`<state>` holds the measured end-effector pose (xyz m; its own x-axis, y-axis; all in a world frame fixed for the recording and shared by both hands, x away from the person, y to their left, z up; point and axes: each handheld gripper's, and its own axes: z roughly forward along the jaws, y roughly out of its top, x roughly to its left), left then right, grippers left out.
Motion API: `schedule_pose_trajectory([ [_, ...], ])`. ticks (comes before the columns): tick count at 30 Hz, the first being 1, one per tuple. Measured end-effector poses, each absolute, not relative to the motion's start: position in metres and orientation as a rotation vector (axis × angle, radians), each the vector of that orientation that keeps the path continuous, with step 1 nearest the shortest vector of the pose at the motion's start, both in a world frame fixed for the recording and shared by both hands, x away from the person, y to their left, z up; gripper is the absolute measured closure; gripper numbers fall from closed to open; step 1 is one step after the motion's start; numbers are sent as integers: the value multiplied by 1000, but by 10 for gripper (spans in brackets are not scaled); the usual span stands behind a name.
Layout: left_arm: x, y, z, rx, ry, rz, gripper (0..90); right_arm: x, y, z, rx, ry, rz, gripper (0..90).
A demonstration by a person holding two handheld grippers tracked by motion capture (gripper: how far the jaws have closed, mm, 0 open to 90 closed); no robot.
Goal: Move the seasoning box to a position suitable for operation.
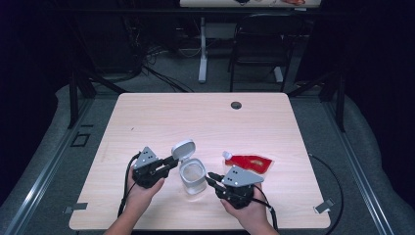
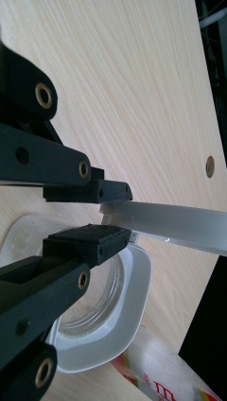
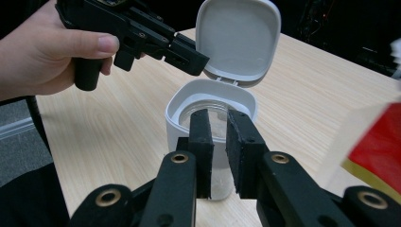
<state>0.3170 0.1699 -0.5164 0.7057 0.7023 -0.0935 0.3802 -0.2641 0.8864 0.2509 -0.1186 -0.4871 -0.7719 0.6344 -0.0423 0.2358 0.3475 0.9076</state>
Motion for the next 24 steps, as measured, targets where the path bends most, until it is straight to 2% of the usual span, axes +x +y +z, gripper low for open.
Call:
schedule_pose_trajectory([
  [19,330,164,-518,1871,835,378,769,242,-159,-485,775,2185,1412,772],
  [24,324,165,-517,1890,845,385,728,241,-172,-485,793,2178,1422,757],
])
